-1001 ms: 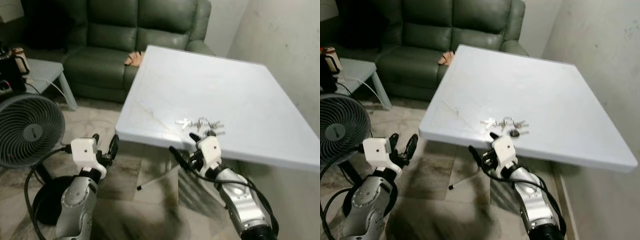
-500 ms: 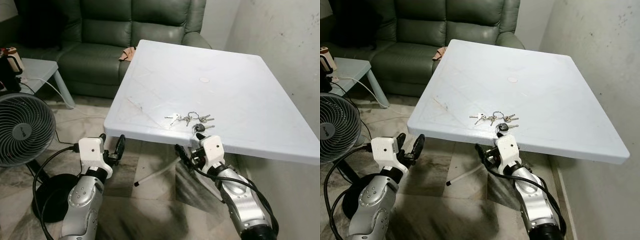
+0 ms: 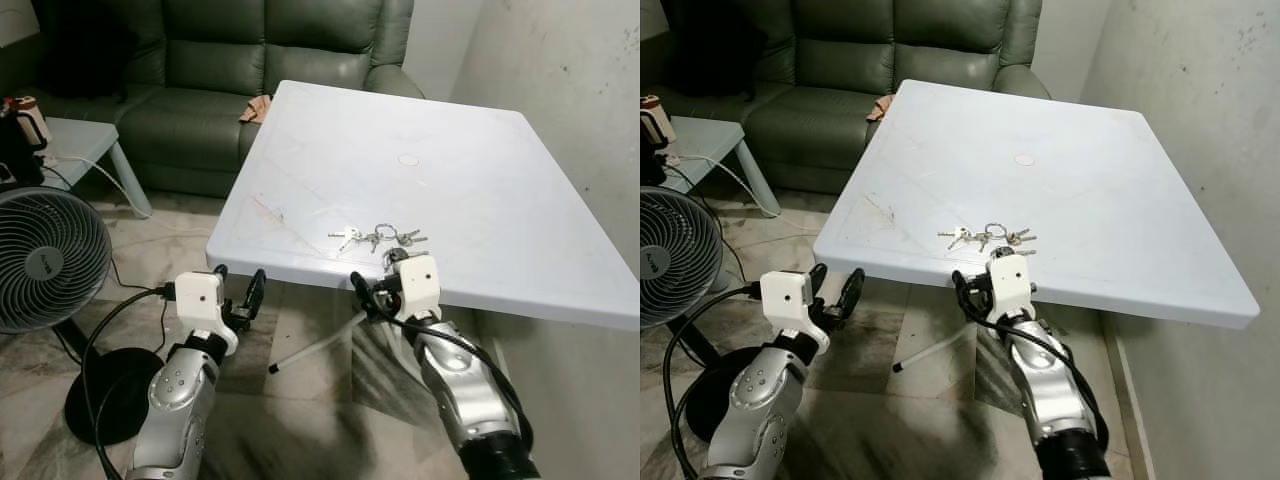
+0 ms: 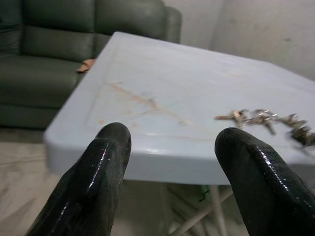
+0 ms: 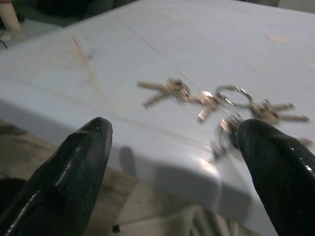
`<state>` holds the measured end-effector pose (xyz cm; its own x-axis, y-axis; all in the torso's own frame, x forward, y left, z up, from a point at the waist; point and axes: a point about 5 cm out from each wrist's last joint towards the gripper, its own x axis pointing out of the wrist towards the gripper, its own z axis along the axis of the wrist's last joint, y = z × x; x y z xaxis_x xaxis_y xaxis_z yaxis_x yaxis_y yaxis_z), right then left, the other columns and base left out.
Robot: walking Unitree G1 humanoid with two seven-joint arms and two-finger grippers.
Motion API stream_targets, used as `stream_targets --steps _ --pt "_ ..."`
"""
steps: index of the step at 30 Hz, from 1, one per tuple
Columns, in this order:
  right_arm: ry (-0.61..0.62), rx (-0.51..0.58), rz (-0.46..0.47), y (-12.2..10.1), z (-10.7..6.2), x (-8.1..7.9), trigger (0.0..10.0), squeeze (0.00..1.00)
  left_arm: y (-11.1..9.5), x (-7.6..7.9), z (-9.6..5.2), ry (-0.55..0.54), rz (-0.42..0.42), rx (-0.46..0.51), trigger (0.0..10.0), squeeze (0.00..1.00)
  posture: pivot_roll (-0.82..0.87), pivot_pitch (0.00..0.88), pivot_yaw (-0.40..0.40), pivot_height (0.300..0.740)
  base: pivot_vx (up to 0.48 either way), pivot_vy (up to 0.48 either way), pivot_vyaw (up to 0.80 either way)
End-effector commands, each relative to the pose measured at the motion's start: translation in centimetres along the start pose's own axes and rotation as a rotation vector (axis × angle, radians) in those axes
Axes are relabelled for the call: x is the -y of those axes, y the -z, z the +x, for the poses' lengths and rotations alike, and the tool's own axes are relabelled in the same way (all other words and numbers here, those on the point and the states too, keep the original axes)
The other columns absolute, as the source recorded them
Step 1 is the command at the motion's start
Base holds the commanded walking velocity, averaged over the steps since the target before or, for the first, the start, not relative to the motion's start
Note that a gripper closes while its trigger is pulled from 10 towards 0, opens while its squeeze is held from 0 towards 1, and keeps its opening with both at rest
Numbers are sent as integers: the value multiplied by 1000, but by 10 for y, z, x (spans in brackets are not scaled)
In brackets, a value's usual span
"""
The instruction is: Hang keys on a hook
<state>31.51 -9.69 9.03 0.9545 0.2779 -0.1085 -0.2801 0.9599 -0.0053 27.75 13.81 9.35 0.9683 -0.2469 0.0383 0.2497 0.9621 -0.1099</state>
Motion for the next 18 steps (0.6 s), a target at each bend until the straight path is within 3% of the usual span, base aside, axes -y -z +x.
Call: stream_targets --steps 1,5,18 --pt "12 4 -10 -3 2 0 10000 0 -4 3 1 21 10 7 10000 0 -80 0 -67 740 0 0 0" --pt "20 18 -4 -7 2 -1 10000 0 -8 2 0 13 4 26 10000 0 -75 0 -71 740 0 0 0" --pt "70 24 -19 -20 9 -1 10000 0 -14 11 -8 35 -3 25 10000 0 -58 123 -93 740 0 0 0"
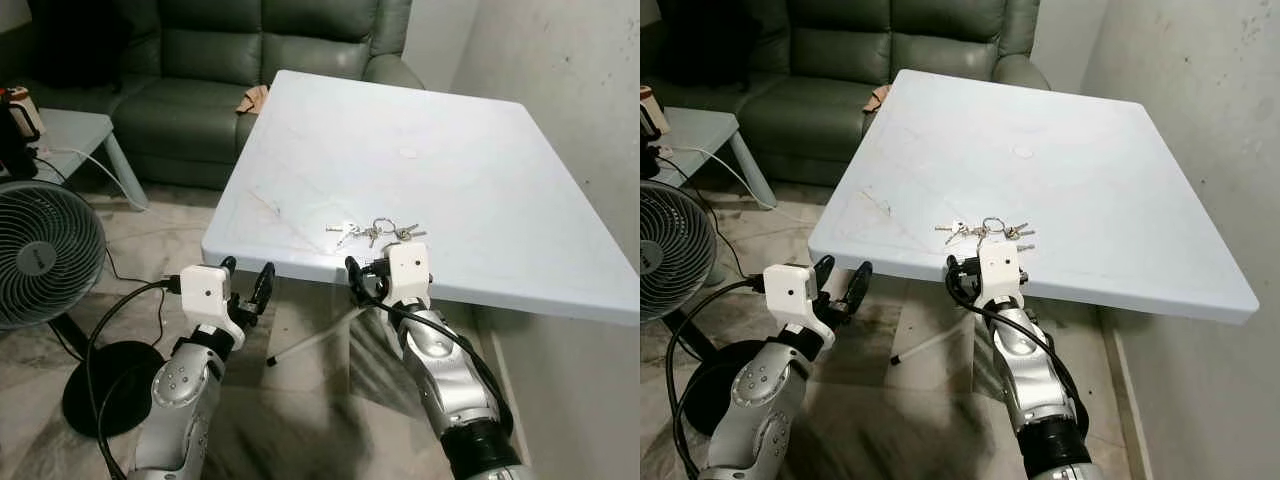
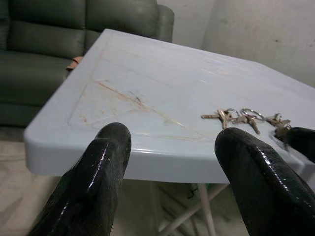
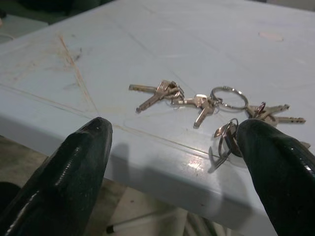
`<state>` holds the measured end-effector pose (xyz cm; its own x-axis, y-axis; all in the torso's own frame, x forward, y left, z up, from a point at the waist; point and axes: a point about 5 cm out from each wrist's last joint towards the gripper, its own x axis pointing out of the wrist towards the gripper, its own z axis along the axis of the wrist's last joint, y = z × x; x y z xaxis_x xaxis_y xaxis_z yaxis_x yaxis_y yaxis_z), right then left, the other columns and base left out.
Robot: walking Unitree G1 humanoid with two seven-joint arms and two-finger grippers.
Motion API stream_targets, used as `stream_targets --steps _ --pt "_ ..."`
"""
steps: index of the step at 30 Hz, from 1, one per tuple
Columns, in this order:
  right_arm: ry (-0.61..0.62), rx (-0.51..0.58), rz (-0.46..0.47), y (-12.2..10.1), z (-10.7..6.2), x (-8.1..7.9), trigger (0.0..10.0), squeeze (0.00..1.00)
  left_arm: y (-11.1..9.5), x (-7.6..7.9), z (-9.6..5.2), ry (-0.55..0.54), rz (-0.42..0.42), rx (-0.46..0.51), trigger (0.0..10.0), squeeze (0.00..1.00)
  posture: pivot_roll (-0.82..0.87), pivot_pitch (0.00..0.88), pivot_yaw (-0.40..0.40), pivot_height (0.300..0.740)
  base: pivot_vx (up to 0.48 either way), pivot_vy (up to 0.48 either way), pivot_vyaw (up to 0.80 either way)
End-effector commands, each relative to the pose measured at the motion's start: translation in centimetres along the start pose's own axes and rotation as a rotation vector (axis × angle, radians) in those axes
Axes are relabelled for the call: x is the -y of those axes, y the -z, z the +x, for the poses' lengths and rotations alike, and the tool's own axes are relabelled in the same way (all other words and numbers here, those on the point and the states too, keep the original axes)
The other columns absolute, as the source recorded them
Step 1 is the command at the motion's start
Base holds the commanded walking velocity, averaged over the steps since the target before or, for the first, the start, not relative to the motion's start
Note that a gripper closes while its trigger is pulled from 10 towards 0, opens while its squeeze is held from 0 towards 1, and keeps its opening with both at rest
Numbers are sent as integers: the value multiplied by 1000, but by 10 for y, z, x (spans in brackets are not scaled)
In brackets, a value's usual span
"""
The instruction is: Hang keys on a hook
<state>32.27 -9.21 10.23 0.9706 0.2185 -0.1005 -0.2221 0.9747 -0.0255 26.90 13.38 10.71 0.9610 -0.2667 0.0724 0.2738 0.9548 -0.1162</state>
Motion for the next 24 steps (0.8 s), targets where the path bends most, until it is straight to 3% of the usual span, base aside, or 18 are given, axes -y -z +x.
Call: stream_targets --steps 1,19,20,21,22,24 --pt "7 18 -5 -8 2 0 10000 0 0 4 -3 12 6 -12 10000 0 -58 129 -94 740 0 0 0" --pt "92 29 -1 -24 17 -6 9882 0 1 2 -20 -1 10 -55 10000 0 -42 198 -100 740 0 0 0" --pt "123 8 12 -25 21 -6 5255 0 3 2 -23 -7 10 -66 10000 0 -40 203 -99 740 0 0 0" --pt "142 11 7 -25 21 -5 3882 0 3 2 -24 -11 7 -67 10000 0 -37 208 -99 740 0 0 0" --pt "153 11 3 -26 21 -4 745 0 3 2 -25 -13 6 -69 10000 0 -36 210 -100 740 0 0 0" --pt "163 11 -1 -26 22 -4 706 0 3 2 -25 -15 6 -71 10000 0 -36 210 -100 740 0 0 0"
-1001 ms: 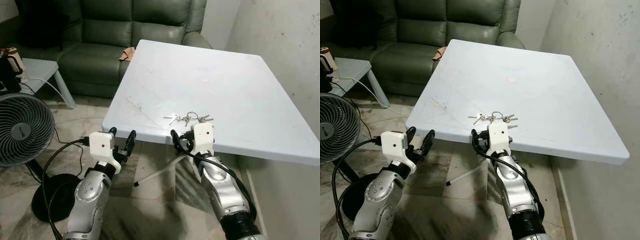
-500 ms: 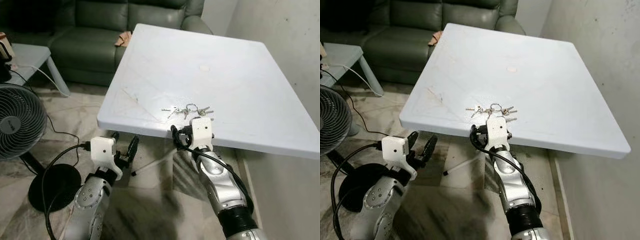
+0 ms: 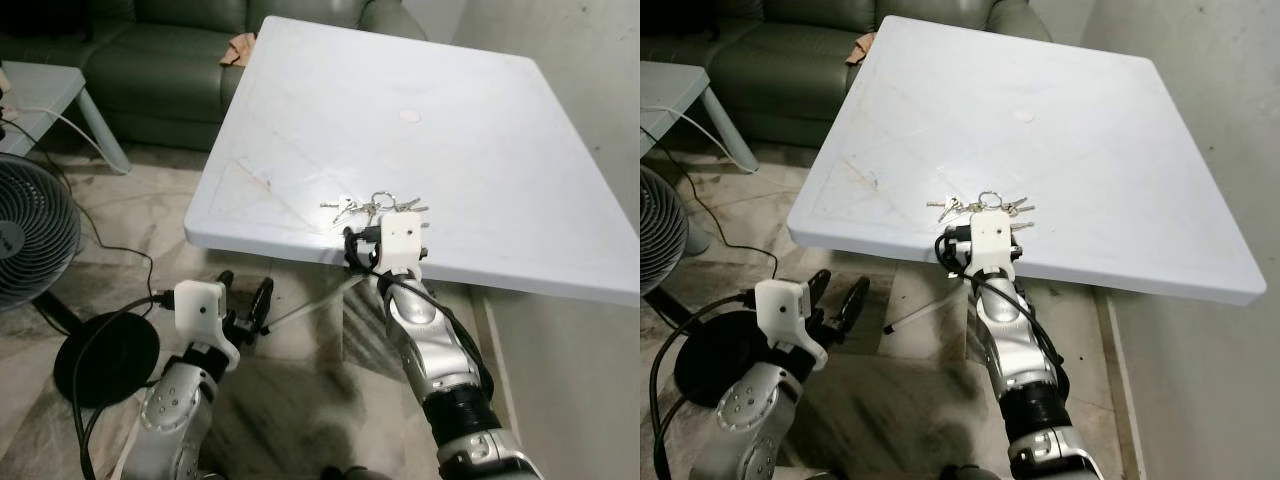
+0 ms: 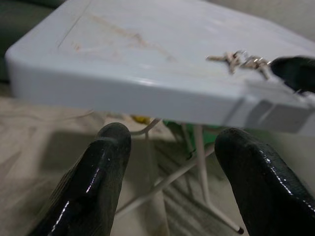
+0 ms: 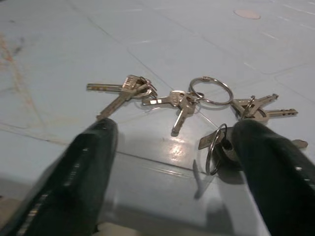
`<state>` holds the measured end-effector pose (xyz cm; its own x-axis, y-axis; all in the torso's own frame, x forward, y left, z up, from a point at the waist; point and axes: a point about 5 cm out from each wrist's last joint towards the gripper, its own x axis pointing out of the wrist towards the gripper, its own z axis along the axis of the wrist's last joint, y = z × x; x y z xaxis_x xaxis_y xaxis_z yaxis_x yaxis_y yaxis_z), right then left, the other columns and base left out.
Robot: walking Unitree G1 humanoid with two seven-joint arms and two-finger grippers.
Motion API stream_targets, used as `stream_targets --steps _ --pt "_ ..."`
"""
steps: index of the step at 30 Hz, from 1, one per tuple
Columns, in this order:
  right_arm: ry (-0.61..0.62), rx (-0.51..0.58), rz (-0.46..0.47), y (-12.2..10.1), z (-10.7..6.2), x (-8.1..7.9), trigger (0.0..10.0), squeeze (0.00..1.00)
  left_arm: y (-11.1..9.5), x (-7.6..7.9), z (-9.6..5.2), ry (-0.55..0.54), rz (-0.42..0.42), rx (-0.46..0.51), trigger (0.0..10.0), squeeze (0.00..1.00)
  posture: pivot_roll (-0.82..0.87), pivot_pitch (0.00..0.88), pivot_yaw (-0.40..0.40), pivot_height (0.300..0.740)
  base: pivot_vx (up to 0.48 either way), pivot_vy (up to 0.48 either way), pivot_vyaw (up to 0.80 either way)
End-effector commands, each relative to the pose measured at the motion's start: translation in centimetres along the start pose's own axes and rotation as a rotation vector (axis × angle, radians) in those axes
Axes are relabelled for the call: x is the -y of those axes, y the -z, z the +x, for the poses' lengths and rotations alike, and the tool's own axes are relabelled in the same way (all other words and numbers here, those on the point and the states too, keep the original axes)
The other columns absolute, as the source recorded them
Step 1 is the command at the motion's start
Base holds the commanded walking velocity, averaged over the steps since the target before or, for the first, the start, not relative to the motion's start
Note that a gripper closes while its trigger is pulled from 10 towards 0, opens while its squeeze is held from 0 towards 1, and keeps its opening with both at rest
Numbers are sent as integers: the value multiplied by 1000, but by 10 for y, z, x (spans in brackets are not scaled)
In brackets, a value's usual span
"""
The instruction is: Hang keys on a hook
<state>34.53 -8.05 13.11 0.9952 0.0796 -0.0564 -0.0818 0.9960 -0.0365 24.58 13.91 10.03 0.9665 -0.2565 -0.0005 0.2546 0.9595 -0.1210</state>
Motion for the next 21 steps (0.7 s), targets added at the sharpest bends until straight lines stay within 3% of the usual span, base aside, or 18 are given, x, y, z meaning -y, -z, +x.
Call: stream_targets --steps 1,21 --pt "26 -31 -3 5 1 2 0 0 -2 2 -2 4 10 0 10000 0 -34 215 -99 740 0 0 0" --pt "92 -37 9 7 4 5 0 0 -4 5 -5 -15 3 -17 10000 0 -23 225 -98 740 0 0 0"
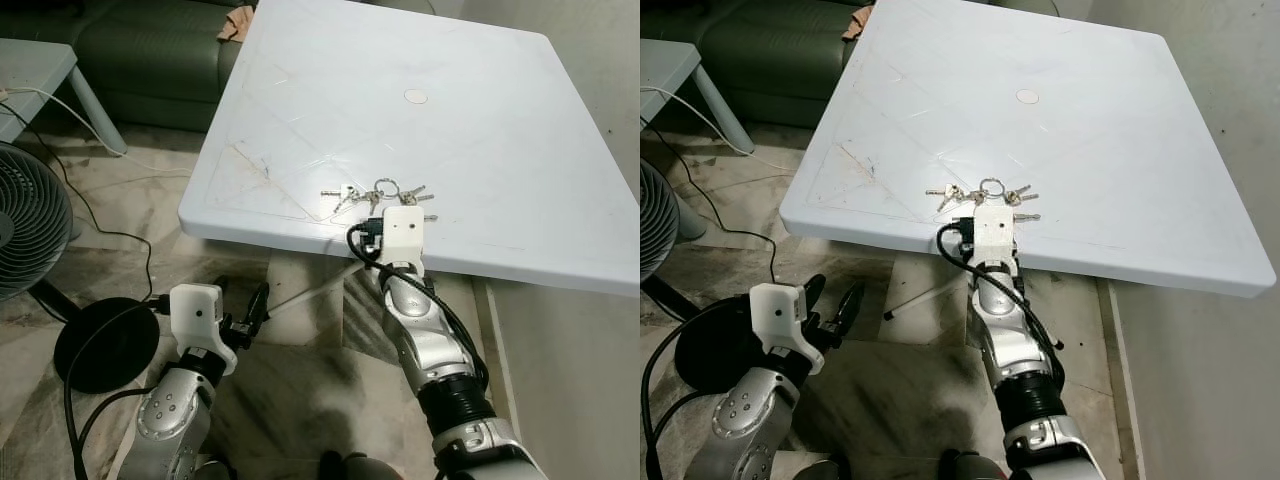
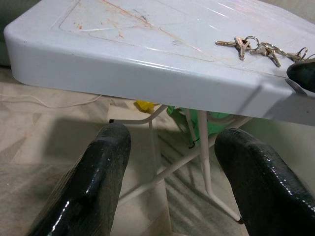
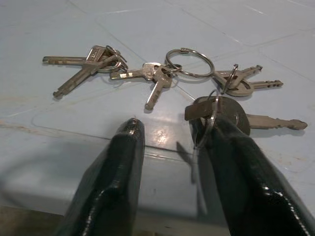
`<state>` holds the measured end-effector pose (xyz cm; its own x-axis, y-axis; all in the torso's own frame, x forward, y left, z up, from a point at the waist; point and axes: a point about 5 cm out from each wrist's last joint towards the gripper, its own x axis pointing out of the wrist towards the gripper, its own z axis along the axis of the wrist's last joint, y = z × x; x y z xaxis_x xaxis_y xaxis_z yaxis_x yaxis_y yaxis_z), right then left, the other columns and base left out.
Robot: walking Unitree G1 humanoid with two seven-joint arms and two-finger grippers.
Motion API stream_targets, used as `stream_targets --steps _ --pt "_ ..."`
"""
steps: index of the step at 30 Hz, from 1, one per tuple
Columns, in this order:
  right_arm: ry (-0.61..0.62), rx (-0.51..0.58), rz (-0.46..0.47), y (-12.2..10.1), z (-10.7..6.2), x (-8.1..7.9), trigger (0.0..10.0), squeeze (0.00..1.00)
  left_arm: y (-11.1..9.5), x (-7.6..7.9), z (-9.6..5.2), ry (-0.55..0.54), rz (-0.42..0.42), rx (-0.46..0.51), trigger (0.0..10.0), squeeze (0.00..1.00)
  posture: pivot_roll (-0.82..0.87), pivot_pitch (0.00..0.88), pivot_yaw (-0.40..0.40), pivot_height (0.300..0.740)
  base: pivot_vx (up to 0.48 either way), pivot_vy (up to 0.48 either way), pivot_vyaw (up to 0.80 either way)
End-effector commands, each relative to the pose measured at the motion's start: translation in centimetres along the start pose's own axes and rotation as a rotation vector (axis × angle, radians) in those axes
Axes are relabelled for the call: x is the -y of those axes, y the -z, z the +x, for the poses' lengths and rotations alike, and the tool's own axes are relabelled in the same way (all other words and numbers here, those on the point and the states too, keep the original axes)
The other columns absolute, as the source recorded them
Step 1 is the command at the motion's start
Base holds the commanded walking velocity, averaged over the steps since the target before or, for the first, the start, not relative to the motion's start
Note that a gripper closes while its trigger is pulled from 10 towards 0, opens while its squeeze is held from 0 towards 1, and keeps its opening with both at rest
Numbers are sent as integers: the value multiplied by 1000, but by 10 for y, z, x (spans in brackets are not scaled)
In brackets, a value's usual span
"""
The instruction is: Hang keys on a hook
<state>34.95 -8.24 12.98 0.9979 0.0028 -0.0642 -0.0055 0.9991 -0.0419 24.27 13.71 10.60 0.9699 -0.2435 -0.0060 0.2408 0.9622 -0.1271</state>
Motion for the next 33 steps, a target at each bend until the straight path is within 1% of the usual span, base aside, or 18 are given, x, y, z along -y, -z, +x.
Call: stream_targets --steps 1,7,10,12,24,28,33 --pt "18 -27 7 6 0 3 0 0 1 2 -2 -2 9 -14 10000 0 -23 225 -98 740 0 0 0" --pt "24 -27 1 5 1 3 0 0 1 2 -2 -2 8 -15 10000 0 -23 225 -98 740 0 0 0" --pt "31 -31 14 5 2 4 0 0 1 3 -1 -2 9 -14 10000 0 -27 221 -98 740 0 0 0" --pt "34 -16 0 4 2 4 0 0 1 3 0 -2 7 -12 10000 0 -27 219 -98 740 0 0 0" --pt "30 -5 -17 3 2 2 0 0 0 5 1 -11 11 -7 10000 0 -23 221 -102 740 0 0 0" --pt "42 -6 -28 3 2 3 0 0 1 5 1 -15 12 -7 10000 0 -23 223 -102 740 0 0 0" --pt "51 3 -66 4 2 5 0 0 1 5 1 -21 11 -7 10000 0 -23 224 -104 740 0 0 0"
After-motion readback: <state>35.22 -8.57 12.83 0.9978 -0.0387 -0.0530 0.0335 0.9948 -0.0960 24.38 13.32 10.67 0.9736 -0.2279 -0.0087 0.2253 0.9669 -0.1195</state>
